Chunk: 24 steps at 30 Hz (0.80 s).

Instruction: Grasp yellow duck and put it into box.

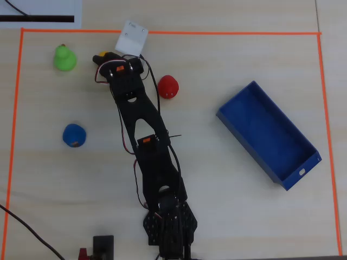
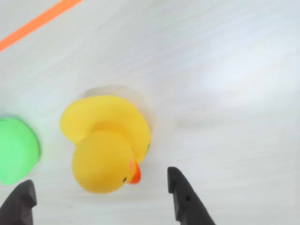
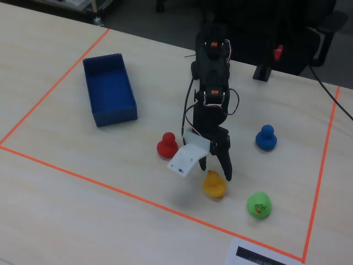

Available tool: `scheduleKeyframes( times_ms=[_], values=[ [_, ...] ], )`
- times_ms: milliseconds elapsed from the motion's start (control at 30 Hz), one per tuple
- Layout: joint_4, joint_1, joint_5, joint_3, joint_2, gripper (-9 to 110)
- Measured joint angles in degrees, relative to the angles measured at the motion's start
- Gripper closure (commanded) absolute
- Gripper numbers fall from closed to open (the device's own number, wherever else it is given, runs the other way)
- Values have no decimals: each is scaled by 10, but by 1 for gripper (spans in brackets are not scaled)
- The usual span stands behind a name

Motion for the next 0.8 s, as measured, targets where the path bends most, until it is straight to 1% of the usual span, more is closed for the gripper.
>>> scheduleKeyframes(
  times_ms=[233,333,400,433,533,800],
  values=[
    [-25,-2,10,0,-17,63],
    [-36,-2,12,-11,-31,66],
    [-44,-2,15,-18,-38,71],
    [-48,-2,15,-18,-41,76],
    [-59,-2,15,-18,-47,101],
    [-64,-2,24,-25,-44,101]
  ],
)
